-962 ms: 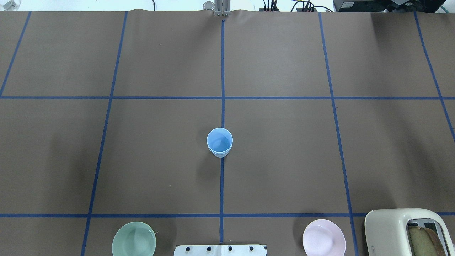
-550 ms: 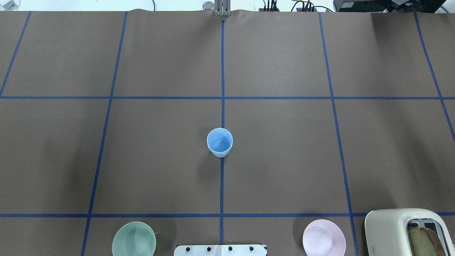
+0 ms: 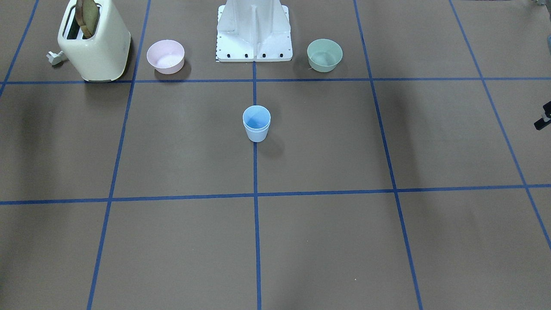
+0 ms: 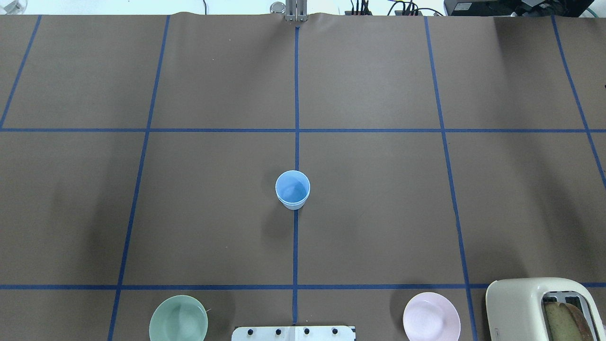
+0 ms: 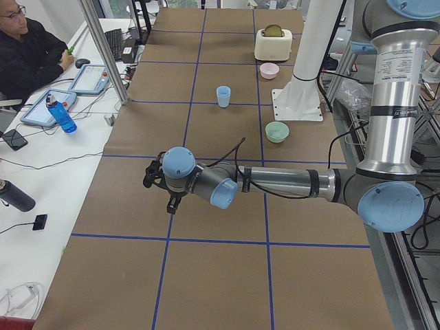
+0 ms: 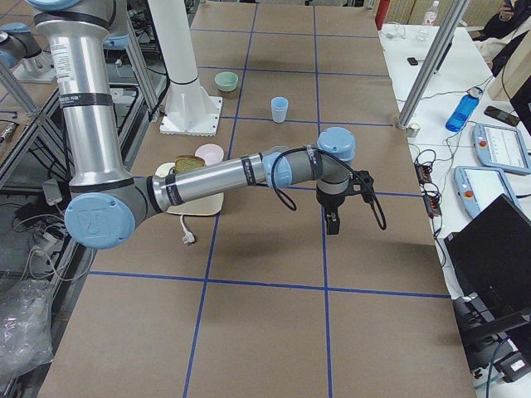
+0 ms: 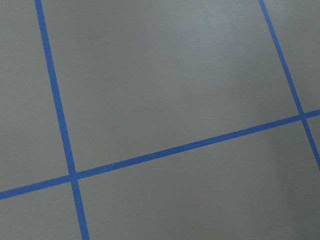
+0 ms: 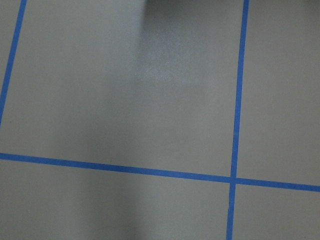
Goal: Stack blue cups with both arms
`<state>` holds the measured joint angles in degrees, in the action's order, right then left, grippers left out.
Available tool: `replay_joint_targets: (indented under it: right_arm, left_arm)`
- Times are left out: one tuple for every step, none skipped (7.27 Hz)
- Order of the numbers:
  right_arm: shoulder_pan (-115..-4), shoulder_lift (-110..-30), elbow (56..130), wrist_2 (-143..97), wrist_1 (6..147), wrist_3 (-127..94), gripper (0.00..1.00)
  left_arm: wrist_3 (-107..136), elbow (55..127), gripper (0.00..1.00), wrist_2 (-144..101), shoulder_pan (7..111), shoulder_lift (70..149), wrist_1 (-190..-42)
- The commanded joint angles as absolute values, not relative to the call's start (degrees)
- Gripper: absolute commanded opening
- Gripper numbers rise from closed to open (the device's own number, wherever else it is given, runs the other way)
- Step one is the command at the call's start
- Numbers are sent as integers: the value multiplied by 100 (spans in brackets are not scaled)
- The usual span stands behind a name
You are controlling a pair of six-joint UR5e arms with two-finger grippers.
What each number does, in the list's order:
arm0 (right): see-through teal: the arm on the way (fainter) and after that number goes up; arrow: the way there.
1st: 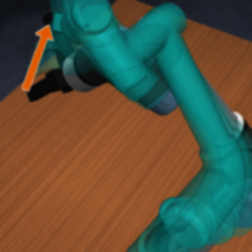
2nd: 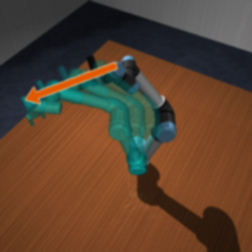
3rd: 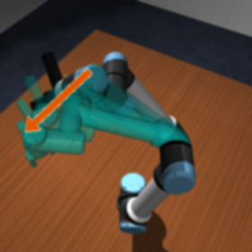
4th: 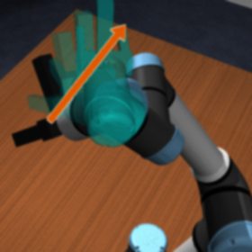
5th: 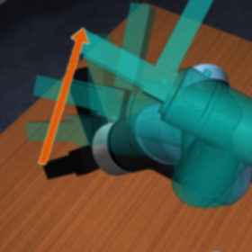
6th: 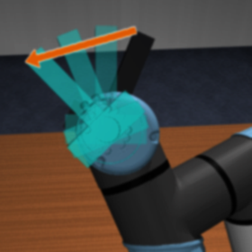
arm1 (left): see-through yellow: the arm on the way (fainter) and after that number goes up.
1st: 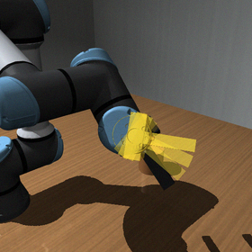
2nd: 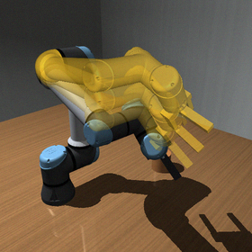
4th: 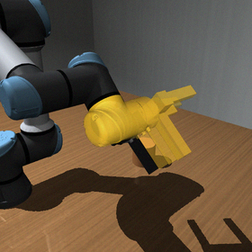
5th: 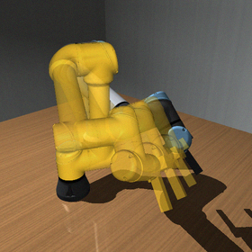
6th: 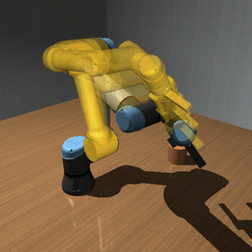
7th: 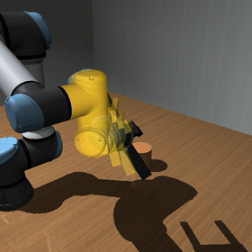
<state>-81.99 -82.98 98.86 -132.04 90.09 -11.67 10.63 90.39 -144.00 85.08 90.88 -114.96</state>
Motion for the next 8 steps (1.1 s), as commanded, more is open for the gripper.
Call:
replay_joint_targets:
  right_arm:
    - [-8200,-8323,9800,-13315,9009,-1169,100]
    - [-8235,-8315,9800,-13315,9009,-1160,100]
    - [-8244,-8323,9800,-13315,9009,-1169,100]
    - [-8244,-8315,9800,-13315,9009,-1169,100]
    - [-8244,-8314,9791,-13315,9009,-1169,100]
    - [-8244,-8314,9791,-13307,9009,-1169,100]
    - [-8244,-8314,9765,-13307,9009,-1178,100]
    - [-8244,-8306,9739,-13315,9009,-1178,100]
  left_arm:
    - [1099,9026,98,-14405,8744,9088,-11479]
    - [1090,9052,98,-14466,8910,9088,-11479]
    - [1099,9105,98,-14475,8990,9018,-11470]
    - [1090,9201,98,-14493,9043,9018,-11278]
    - [1081,9289,98,-14493,9079,9009,-11198]
    - [1081,9307,98,-14493,9097,8991,-11171]
    - [1072,9308,98,-14493,9097,8991,-11171]
    - [1072,9308,98,-14493,9097,8991,-11171]
